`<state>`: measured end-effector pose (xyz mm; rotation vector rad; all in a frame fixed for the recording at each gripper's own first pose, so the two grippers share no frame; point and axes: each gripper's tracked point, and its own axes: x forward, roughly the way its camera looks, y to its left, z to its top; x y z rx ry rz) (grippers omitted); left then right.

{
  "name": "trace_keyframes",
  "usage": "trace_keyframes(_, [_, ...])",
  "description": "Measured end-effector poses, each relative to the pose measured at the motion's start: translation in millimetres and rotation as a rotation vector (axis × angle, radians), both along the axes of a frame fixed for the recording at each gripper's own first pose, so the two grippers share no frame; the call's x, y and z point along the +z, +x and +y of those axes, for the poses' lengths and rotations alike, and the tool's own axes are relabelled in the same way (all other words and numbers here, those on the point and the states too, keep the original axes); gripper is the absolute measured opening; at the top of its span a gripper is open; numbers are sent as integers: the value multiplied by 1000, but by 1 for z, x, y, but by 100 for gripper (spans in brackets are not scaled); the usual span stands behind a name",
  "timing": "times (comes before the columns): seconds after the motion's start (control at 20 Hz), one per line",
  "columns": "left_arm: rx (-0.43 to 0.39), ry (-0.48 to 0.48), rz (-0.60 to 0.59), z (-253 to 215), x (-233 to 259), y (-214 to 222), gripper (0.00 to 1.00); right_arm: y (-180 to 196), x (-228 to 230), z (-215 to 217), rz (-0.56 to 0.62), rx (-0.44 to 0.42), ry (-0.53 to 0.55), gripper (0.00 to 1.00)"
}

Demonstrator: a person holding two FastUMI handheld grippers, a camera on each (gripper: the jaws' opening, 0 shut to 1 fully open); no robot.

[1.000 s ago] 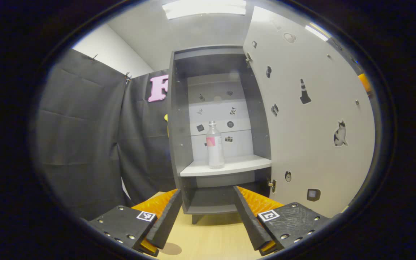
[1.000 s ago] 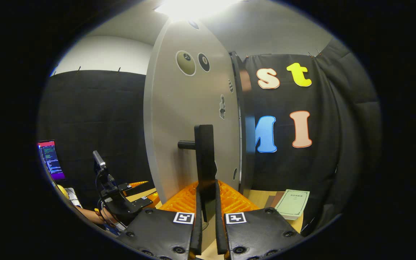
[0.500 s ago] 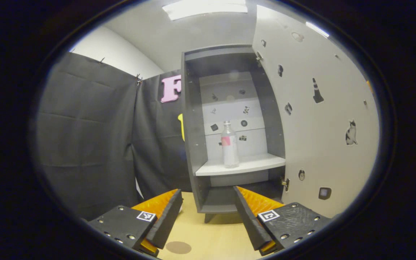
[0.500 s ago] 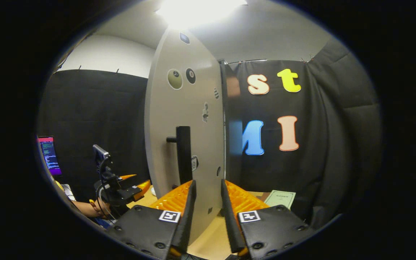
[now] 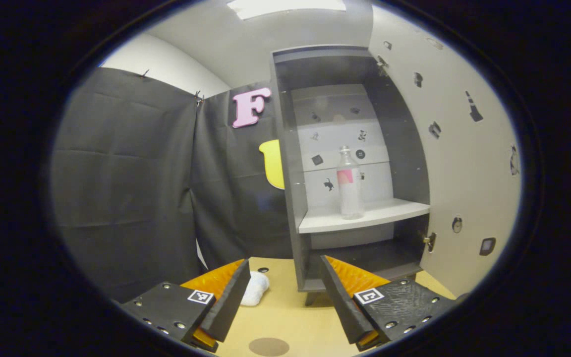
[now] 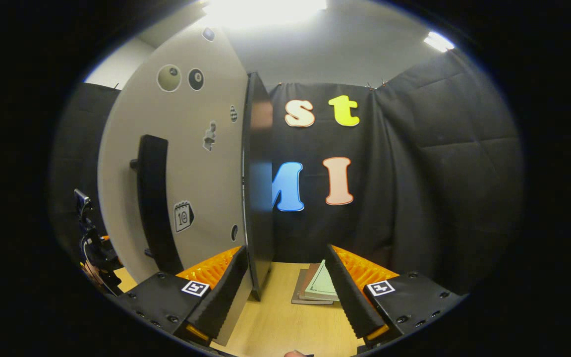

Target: Open the cabinet door with the right hand, grasp the bottle in the cabinet with the left hand and place it on the coaster, then close the cabinet door with the right hand.

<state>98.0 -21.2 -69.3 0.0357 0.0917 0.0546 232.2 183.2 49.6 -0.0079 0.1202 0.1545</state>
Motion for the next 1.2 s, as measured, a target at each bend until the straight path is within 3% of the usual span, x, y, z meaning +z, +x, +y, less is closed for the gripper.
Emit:
trace_keyframes(0.3, [-1,-31,84,73,-44,86,86,8,-3,-18,-2,-196,28,99])
trace_keyframes(0.35, [-7,-42,89,81,-46,98,86,8,-3,-21,-3,-225,26,94])
trace_keyframes(0.4, [-23,-58,76,85,-43,107,89,8,-4,-24,-2,-256,25,99])
trace_keyframes(0.5, [-49,-82,52,92,-35,119,86,7,-3,-27,-11,-295,37,99])
trace_keyframes(0.65, [-159,-108,19,60,-6,127,86,1,-6,-30,-7,-328,52,99])
trace_keyframes(1.0, [-433,-199,-102,-73,77,153,87,-17,-11,-46,20,-411,51,98])
trace_keyframes(1.2, [-518,-226,-79,-125,86,189,87,-24,-14,-54,38,-454,41,98])
